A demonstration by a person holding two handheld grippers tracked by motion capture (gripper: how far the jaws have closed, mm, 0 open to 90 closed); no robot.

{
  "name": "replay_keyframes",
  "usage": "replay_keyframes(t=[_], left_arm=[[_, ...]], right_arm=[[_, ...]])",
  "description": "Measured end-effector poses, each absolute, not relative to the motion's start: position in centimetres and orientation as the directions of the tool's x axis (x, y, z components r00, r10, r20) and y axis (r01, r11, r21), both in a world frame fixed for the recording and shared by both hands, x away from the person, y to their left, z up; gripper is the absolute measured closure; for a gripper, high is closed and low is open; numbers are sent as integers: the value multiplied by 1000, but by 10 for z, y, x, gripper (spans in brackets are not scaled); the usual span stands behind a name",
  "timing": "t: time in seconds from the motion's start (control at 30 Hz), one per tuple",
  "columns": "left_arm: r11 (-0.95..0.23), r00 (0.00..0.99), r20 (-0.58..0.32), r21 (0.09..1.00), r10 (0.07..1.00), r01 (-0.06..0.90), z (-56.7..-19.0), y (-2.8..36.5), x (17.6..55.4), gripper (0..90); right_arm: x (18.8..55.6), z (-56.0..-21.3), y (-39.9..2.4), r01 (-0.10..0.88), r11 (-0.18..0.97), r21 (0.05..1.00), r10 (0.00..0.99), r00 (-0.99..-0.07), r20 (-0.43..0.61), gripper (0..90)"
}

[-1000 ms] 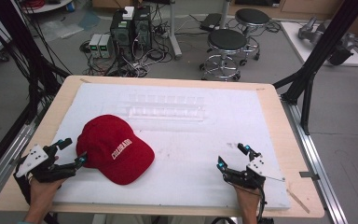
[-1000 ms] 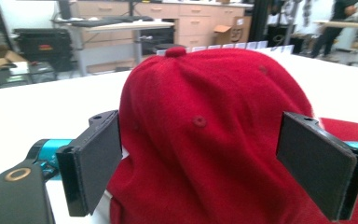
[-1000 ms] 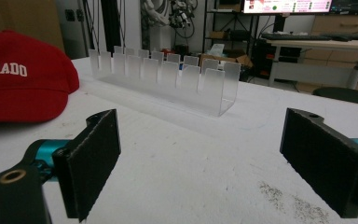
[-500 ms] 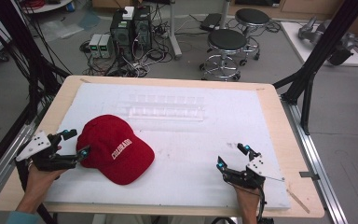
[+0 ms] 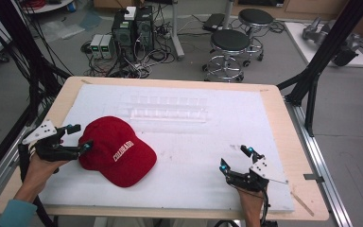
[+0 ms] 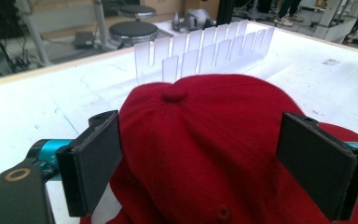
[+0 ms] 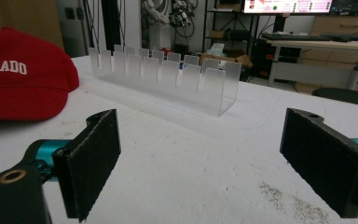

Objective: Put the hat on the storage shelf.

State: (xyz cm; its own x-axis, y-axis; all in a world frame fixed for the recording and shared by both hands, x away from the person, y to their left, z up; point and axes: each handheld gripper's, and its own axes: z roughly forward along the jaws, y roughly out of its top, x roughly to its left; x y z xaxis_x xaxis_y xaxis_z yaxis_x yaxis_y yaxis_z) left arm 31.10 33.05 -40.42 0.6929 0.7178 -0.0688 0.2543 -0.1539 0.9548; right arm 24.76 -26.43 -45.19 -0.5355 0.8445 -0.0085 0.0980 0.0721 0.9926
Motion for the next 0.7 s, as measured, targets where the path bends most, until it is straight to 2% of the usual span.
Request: replay_keyframes(t=[0.1, 0.37, 0.5, 0.57, 0.63, 0.7], left_arm=[[-156, 690, -98, 942, 717, 296, -408, 332, 315, 148], [-201, 700, -97, 922, 707, 331, -414, 327, 321, 198], [-220, 709, -90, 917, 699, 334, -417, 323, 323, 277], [-227, 718, -87, 916, 691, 330, -417, 323, 323, 342], [-230, 717, -84, 916, 692, 330, -417, 323, 323, 451], [-227, 712, -88, 914, 696, 335, -417, 323, 323, 463]], right_arm=[[248, -452, -264, 92, 76, 993, 845, -535, -15, 111], [248, -452, -265, 90, 76, 993, 845, -535, -16, 111], [248, -452, -264, 85, 81, 993, 845, -535, -23, 111], [248, -452, -264, 88, 81, 993, 844, -536, -22, 111], [248, -452, -264, 86, 83, 993, 844, -536, -24, 111], [248, -452, -264, 86, 83, 993, 845, -535, -24, 111]])
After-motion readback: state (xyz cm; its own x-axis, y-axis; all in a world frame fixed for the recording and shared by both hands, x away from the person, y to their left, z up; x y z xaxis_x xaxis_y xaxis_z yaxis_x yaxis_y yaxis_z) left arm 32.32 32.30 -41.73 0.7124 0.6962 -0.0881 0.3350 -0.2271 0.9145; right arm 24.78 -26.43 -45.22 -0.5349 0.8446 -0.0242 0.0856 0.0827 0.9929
